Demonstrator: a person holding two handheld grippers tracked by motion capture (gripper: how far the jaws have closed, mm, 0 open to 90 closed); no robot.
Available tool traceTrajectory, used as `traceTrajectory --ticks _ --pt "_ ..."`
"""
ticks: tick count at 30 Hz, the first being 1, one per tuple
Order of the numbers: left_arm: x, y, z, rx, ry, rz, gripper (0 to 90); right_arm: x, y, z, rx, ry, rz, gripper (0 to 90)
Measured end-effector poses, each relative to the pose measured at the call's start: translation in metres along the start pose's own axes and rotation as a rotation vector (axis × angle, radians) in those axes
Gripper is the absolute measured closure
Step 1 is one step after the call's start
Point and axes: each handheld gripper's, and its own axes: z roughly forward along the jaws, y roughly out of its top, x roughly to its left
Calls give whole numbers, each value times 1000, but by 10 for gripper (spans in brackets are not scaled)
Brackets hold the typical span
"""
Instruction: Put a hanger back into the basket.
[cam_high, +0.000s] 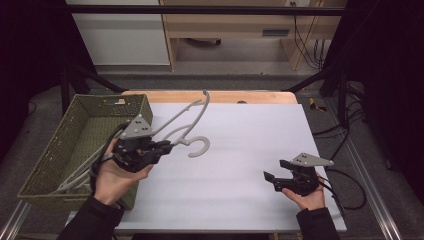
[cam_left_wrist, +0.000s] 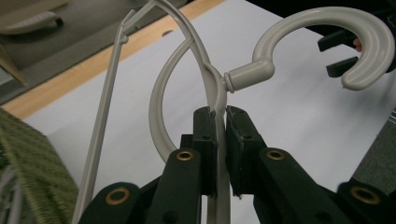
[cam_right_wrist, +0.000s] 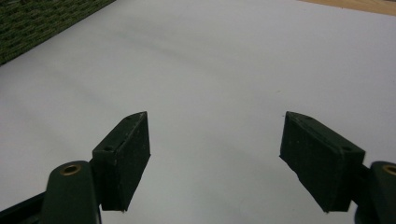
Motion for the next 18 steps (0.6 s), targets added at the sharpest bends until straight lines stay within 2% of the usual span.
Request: traceTrajectory --ticks 9,13,18 --pt "35 -9 -38 -55 48 -36 829 -1 0 -1 -7 -5 0 245" --pt "59 -22 -52 -69 65 -58 829 0 0 0 0 -7 -2 245" --pt "88 -45 -63 -83 95 -114 829 0 0 0 7 -10 -1 245"
